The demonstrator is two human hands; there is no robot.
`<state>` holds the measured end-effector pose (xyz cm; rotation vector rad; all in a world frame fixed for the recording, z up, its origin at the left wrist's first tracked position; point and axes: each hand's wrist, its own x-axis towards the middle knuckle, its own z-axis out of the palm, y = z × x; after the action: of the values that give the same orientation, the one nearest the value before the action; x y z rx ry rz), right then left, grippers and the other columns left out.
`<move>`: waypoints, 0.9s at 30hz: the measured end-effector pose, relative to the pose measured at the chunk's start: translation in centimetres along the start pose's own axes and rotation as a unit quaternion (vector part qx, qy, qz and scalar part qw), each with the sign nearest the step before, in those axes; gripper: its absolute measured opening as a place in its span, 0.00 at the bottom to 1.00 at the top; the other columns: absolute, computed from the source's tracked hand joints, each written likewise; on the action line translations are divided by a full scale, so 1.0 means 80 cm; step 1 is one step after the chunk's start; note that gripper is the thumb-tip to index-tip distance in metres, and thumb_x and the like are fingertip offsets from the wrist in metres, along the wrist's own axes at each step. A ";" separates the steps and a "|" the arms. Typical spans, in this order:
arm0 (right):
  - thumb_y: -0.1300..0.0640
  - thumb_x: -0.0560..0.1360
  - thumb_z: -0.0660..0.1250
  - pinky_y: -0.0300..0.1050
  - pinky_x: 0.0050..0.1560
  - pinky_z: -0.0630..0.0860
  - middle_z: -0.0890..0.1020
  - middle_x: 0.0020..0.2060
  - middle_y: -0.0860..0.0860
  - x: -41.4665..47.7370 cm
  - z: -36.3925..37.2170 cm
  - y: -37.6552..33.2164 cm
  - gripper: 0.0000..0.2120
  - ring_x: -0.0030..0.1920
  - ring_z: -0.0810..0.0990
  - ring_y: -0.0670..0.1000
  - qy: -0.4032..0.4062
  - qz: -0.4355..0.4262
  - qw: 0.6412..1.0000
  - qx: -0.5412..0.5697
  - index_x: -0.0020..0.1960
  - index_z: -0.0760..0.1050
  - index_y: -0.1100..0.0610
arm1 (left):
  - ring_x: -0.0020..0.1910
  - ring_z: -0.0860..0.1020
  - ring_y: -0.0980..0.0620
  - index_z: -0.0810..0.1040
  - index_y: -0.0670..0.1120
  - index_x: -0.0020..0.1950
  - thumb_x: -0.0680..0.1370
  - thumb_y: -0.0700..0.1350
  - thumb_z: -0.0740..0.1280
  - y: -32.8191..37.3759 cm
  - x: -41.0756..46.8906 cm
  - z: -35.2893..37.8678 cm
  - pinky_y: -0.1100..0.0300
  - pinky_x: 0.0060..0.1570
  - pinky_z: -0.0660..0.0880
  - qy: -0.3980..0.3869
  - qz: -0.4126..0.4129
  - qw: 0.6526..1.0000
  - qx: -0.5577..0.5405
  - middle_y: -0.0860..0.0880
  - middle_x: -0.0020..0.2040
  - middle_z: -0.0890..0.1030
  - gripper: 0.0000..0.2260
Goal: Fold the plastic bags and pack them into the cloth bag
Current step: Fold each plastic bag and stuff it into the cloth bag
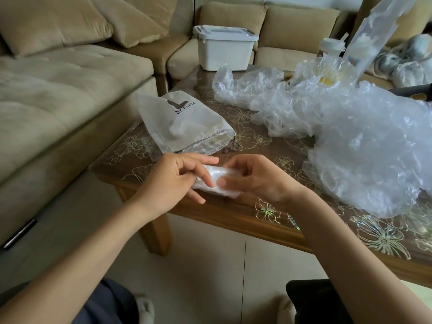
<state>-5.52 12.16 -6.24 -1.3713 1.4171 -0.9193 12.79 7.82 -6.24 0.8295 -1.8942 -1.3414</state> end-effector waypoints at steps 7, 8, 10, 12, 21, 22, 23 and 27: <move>0.68 0.70 0.71 0.33 0.27 0.72 0.78 0.35 0.53 0.027 -0.011 0.005 0.06 0.27 0.76 0.43 0.061 0.035 0.995 0.065 0.46 0.76 0.63 | 0.54 0.80 0.60 0.85 0.49 0.39 0.76 0.32 0.64 0.008 0.024 -0.039 0.61 0.54 0.77 -0.070 -0.112 0.991 -0.011 0.57 0.52 0.83 0.16; 0.68 0.70 0.70 0.33 0.27 0.72 0.79 0.36 0.54 0.029 -0.015 0.007 0.07 0.27 0.76 0.43 0.074 0.043 0.995 0.060 0.46 0.76 0.62 | 0.54 0.79 0.61 0.84 0.48 0.40 0.76 0.32 0.65 0.007 0.026 -0.040 0.61 0.57 0.76 -0.021 -0.092 0.995 0.006 0.56 0.53 0.82 0.14; 0.68 0.71 0.70 0.34 0.27 0.72 0.79 0.38 0.55 0.034 -0.025 0.008 0.08 0.27 0.76 0.44 0.097 0.060 0.993 0.042 0.48 0.76 0.59 | 0.57 0.76 0.61 0.82 0.48 0.47 0.75 0.35 0.67 -0.001 0.034 -0.035 0.62 0.61 0.71 0.108 -0.015 0.984 0.139 0.55 0.58 0.79 0.09; 0.68 0.71 0.70 0.34 0.27 0.72 0.79 0.39 0.55 0.039 -0.033 0.010 0.09 0.26 0.75 0.43 0.120 0.076 0.989 0.040 0.49 0.76 0.59 | 0.67 0.68 0.55 0.76 0.47 0.61 0.75 0.42 0.69 -0.016 0.042 -0.024 0.58 0.69 0.63 0.147 0.034 0.930 0.336 0.51 0.67 0.72 0.14; 0.67 0.70 0.70 0.38 0.36 0.76 0.82 0.42 0.54 0.049 -0.028 0.009 0.12 0.37 0.80 0.47 0.092 0.068 0.992 0.051 0.54 0.79 0.60 | 0.77 0.48 0.48 0.57 0.46 0.76 0.82 0.44 0.57 -0.052 0.092 -0.017 0.47 0.74 0.45 0.121 -0.051 0.875 0.466 0.46 0.78 0.53 0.23; 0.67 0.70 0.70 0.39 0.37 0.76 0.82 0.42 0.55 0.048 -0.024 0.009 0.12 0.38 0.80 0.49 0.070 0.067 0.994 0.058 0.54 0.79 0.60 | 0.76 0.51 0.48 0.59 0.45 0.75 0.82 0.42 0.57 -0.053 0.092 -0.016 0.48 0.74 0.48 0.124 -0.052 0.896 0.423 0.46 0.77 0.56 0.21; 0.68 0.70 0.70 0.39 0.37 0.75 0.82 0.42 0.54 0.049 -0.021 0.006 0.13 0.39 0.79 0.49 0.051 0.061 0.995 0.066 0.54 0.79 0.60 | 0.76 0.54 0.48 0.62 0.44 0.74 0.82 0.41 0.56 -0.051 0.095 -0.017 0.50 0.74 0.52 0.138 -0.047 0.919 0.365 0.46 0.76 0.59 0.20; 0.70 0.72 0.67 0.43 0.41 0.76 0.81 0.43 0.58 0.060 0.006 -0.005 0.11 0.41 0.79 0.54 0.051 0.042 0.975 0.211 0.52 0.78 0.62 | 0.69 0.66 0.52 0.67 0.44 0.72 0.81 0.36 0.56 -0.040 0.096 -0.014 0.62 0.67 0.62 0.176 -0.030 0.967 0.182 0.48 0.71 0.68 0.19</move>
<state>-4.67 7.43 -6.59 -0.9512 1.2525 -1.1694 9.64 0.21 -7.86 1.2271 -1.8580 -0.8149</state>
